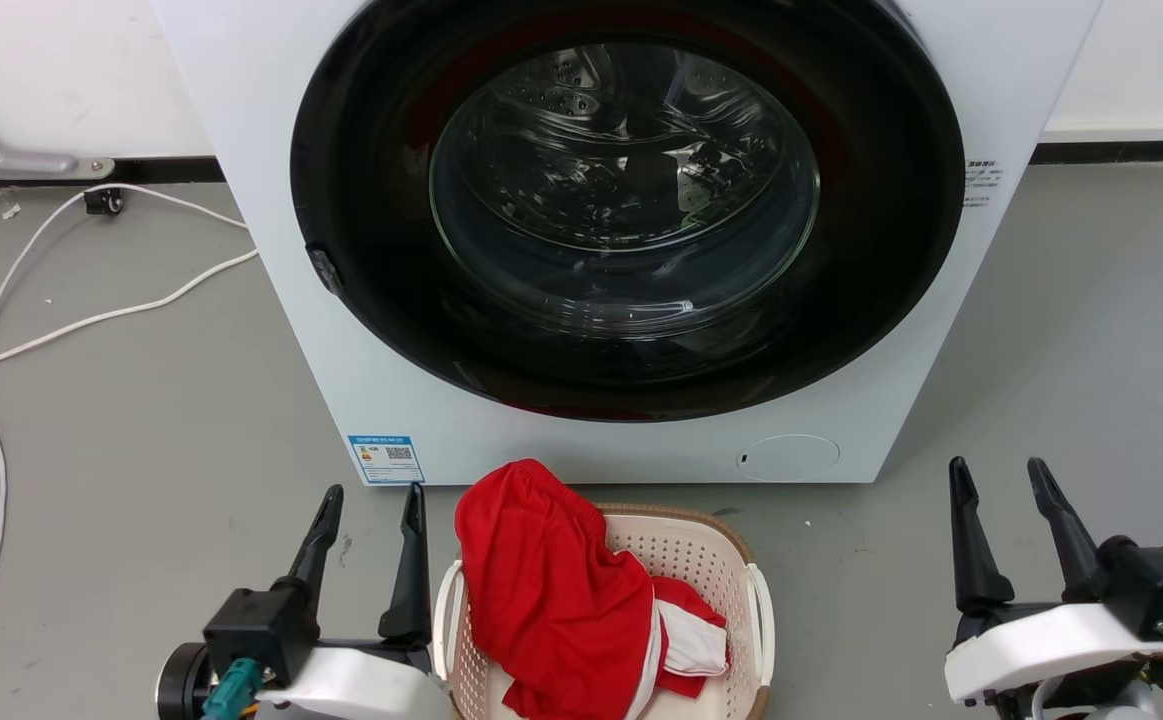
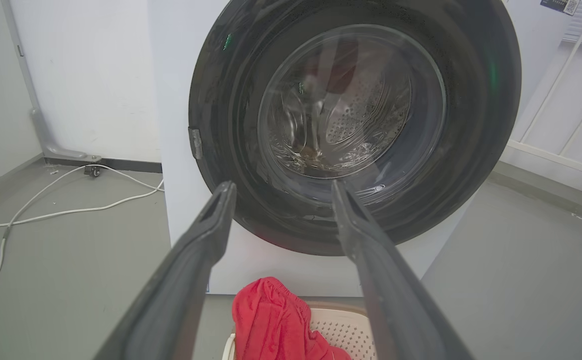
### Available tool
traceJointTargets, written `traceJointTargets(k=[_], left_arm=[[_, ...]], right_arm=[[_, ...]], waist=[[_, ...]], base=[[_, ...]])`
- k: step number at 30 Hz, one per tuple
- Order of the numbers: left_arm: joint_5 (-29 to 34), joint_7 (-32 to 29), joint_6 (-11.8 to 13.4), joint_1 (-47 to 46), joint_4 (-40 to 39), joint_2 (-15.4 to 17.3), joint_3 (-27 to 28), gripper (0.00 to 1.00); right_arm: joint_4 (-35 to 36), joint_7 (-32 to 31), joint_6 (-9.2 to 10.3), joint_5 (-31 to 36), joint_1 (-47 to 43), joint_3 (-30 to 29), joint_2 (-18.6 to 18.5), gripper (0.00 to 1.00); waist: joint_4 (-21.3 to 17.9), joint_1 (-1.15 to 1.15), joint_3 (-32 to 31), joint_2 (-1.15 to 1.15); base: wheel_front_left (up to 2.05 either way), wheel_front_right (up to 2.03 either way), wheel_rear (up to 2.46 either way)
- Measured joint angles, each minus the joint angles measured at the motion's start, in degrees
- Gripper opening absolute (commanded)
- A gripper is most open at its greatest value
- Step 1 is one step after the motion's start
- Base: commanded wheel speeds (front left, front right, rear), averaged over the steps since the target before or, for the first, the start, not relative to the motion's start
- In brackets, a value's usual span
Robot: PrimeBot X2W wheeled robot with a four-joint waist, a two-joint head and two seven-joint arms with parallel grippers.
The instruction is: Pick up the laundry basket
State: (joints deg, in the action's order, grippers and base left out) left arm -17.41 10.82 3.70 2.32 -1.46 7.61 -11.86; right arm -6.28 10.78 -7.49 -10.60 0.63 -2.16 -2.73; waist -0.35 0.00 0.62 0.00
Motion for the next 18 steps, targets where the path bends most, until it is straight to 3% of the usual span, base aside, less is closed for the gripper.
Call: traceJointTargets(k=[18], left_arm=[[8.08,2.26,1.72,0.39,1.22,1.19,-3.77,1.00]], right_arm=[[-2.38,2.34,-0.01,10.20,0.20,0.18,-0.01,1.00]], waist=[[-0.17,0.00,-0.02,0.00]], base=[[0.00,0.00,0.00]])
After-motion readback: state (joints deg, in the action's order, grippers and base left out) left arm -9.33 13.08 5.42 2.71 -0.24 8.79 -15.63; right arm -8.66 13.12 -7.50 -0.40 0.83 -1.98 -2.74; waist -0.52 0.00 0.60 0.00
